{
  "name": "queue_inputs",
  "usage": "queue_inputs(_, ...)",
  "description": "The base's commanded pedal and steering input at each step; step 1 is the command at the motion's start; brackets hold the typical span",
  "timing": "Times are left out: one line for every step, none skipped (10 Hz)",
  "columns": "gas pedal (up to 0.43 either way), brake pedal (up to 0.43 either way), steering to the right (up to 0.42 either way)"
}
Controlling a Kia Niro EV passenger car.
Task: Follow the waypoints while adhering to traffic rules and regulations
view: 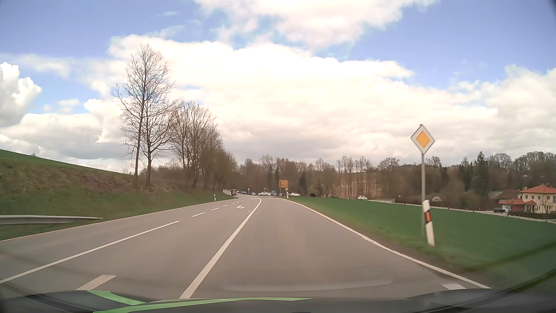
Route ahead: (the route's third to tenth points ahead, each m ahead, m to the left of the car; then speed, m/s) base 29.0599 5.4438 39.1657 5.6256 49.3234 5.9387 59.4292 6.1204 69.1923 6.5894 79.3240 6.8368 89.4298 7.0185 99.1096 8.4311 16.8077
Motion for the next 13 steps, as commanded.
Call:
queue_inputs(0.000, 0.000, 0.000)
queue_inputs(0.000, 0.000, -0.001)
queue_inputs(0.000, 0.000, -0.001)
queue_inputs(0.000, 0.000, -0.001)
queue_inputs(0.000, 0.000, 0.000)
queue_inputs(0.000, 0.000, 0.000)
queue_inputs(0.000, 0.000, -0.001)
queue_inputs(0.000, 0.000, -0.001)
queue_inputs(0.000, 0.000, -0.001)
queue_inputs(0.000, 0.000, -0.001)
queue_inputs(0.000, 0.000, 0.000)
queue_inputs(0.000, 0.000, 0.000)
queue_inputs(0.000, 0.000, 0.000)
